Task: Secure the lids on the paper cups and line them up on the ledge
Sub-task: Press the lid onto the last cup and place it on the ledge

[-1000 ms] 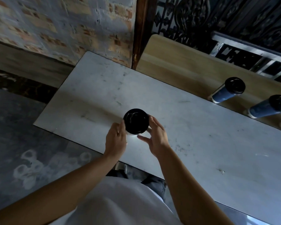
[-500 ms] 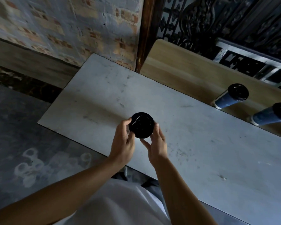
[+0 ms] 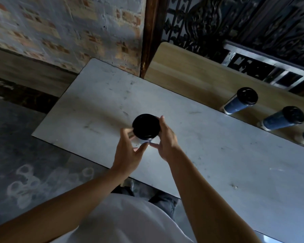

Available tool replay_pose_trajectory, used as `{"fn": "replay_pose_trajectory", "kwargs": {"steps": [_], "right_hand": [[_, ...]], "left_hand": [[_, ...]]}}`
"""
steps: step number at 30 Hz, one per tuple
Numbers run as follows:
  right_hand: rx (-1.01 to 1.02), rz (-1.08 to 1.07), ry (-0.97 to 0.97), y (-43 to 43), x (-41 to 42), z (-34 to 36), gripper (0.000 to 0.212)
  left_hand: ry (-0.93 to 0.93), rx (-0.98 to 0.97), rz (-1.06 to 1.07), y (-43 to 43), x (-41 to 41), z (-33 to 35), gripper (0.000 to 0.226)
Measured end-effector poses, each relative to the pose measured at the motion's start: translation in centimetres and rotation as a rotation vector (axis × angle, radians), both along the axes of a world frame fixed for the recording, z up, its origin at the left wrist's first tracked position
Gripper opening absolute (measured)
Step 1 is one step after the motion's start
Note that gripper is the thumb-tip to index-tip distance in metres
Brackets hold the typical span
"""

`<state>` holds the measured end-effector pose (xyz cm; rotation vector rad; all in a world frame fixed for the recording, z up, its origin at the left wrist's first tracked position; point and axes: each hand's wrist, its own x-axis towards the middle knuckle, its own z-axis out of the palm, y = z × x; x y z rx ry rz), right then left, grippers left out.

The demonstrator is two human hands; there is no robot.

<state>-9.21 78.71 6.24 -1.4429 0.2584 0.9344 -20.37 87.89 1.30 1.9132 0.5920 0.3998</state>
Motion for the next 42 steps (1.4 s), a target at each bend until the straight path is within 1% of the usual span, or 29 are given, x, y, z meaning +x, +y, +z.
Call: {"fn": "replay_pose_trajectory", "kwargs": {"steps": [2,3,4,6,7,8,9,11,12,13,14,15,17,18,19,20,22,24,27,30,33,35,39,42], "right_hand": [[0.034,0.16,-0.084,-0.7,-0.3,0.3,0.021],[0.013,0.235,-0.163,-1.2,-0.6,0.7,0.025],[-0.035,0.304,-0.265,-1.5,-0.6,0.7,0.037],[-0.151,0.399,-0.469,-1.9,-0.2,0.4,0.064],[-0.231,0.432,-0.561,-2.1,0.2,0.2,0.071],[-0.323,0.478,-0.643,-2.3,0.6,0.2,0.078],[-0.444,0.55,-0.701,-2.7,1.2,0.2,0.084],[-0.637,0.731,-0.783,-3.4,2.8,0.9,0.089],[-0.703,0.829,-0.827,-3.8,3.8,1.3,0.091],[-0.787,0.948,-0.893,-4.1,4.8,2.2,0.091],[-0.898,1.103,-0.961,-4.1,5.9,2.6,0.091],[-1.02,1.279,-1.04,-3.9,6.9,3.1,0.089],[-1.201,1.597,-1.23,-3.1,8.8,4.4,0.082],[-1.257,1.719,-1.327,-2.7,9.7,5.3,0.078],[-1.302,1.814,-1.403,-2.2,10.5,6.1,0.073],[-1.335,1.877,-1.465,-1.5,11.2,7.0,0.069],[-1.385,1.92,-1.533,-0.2,12.2,8.7,0.064],[-1.405,1.913,-1.557,1.3,12.6,10.3,0.064],[-1.328,1.998,-1.562,2.1,12.2,12.5,0.07],[-1.314,2.064,-1.481,1.7,11.9,13.9,0.072],[-1.372,2.144,-1.469,1.7,12.4,14.3,0.072],[-1.389,2.157,-1.455,1.6,12.8,14.4,0.072],[-1.317,2.143,-1.486,0.6,13.4,14.2,0.066],[-1.329,2.182,-1.565,-0.3,13.6,14.2,0.064]], "left_hand": [[-0.031,-0.089,0.029,0.9,0.6,0.3,0.072],[-0.044,-0.194,0.035,1.3,0.8,0.6,0.074],[-0.038,-0.353,0.035,1.5,1.2,1.0,0.072],[0.009,-0.768,0.059,1.4,2.0,2.0,0.055],[0.038,-0.945,0.082,1.1,2.4,2.3,0.044],[0.064,-1.082,0.105,0.7,2.8,2.4,0.037],[0.078,-1.198,0.124,0.1,3.2,2.2,0.035],[0.101,-1.355,0.16,-1.3,3.9,1.3,0.043],[0.13,-1.345,0.155,-2.0,4.2,0.9,0.053],[0.183,-1.238,0.142,-2.8,4.4,0.2,0.063],[0.24,-1.049,0.122,-3.6,4.5,-0.9,0.07],[0.281,-0.777,0.084,-4.4,4.4,-2.0,0.074],[0.318,-0.152,0.01,-5.8,3.9,-4.7,0.076],[0.342,0.077,-0.026,-6.3,3.7,-5.8,0.079],[0.399,0.226,-0.065,-6.6,3.5,-7.0,0.083],[0.471,0.316,-0.101,-6.7,3.3,-7.9,0.088],[0.568,0.382,-0.145,-6.8,3.0,-9.5,0.092],[0.589,0.422,-0.147,-7.1,3.2,-9.9,0.089],[0.616,0.457,-0.1,-7.8,3.9,-9.6,0.077],[0.598,0.497,-0.046,-8.7,4.5,-10.2,0.073],[0.576,0.529,0.025,-9.3,4.8,-10.7,0.068],[0.567,0.552,0.05,-9.4,5.0,-11.1,0.068],[0.583,0.563,0.059,-9.6,4.8,-11.3,0.075],[0.583,0.579,0.065,-9.8,4.6,-11.1,0.075]]}}
